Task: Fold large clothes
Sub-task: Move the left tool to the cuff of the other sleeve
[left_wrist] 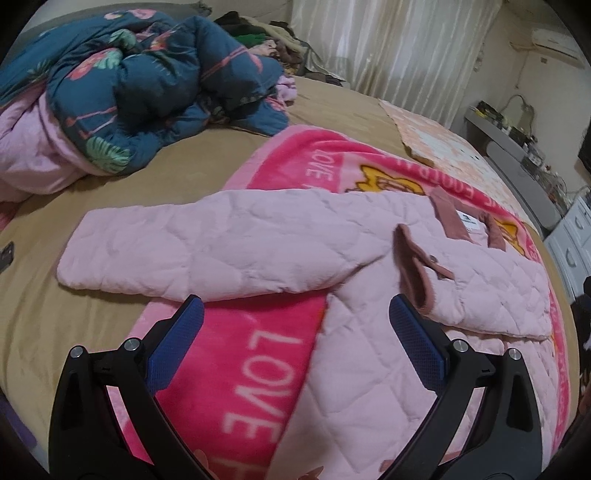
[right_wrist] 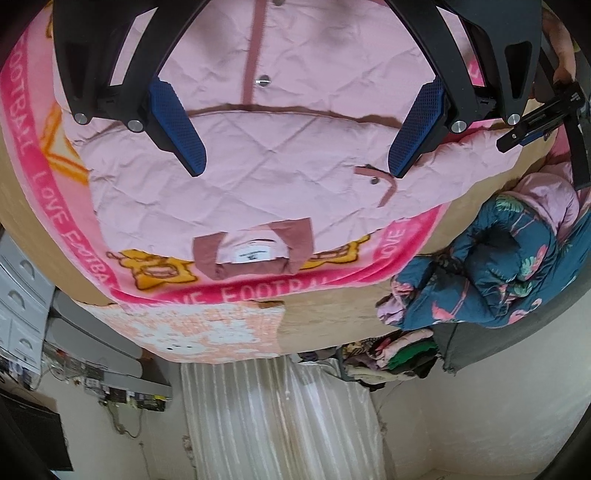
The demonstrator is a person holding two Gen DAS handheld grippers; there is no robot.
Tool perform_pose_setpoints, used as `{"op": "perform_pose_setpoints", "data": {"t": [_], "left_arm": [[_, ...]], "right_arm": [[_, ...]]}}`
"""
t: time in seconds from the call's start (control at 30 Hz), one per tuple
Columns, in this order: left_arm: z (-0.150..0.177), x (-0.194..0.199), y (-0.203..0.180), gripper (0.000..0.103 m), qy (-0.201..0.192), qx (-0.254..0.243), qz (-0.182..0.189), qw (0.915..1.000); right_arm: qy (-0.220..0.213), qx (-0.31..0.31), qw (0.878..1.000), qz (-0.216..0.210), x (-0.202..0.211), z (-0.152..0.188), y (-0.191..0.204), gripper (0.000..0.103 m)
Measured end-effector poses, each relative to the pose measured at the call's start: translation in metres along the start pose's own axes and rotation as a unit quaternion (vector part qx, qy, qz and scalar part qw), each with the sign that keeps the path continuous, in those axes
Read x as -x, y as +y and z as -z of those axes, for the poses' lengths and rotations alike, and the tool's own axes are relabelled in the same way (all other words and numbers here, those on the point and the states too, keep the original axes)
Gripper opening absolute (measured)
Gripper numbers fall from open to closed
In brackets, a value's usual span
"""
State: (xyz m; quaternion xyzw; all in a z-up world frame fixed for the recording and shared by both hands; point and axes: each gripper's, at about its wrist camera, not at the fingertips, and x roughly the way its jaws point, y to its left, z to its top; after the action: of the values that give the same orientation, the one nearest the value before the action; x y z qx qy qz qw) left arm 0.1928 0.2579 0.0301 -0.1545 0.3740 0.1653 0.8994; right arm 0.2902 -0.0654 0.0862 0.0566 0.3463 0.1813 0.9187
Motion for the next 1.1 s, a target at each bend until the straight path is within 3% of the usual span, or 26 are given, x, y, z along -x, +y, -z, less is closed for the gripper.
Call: {"op": "perform_pose_setpoints", "data": {"t": [0.83, 1.1], "left_arm": [[0.011, -0.021, 0.095, 0.094, 0.006, 0.08, -0.045, 0.9957], [0.013, -0.028, 0.124, 0.094, 0.018, 0.128, -0.035, 0.991]], "right_arm": [[0.02, 0.099, 0.994, -0.047, -0.048, 0.008, 0.117, 0.098], [0.042, 0.132, 0.988, -0.073, -0.071, 0.02, 0.158, 0.098]]}}
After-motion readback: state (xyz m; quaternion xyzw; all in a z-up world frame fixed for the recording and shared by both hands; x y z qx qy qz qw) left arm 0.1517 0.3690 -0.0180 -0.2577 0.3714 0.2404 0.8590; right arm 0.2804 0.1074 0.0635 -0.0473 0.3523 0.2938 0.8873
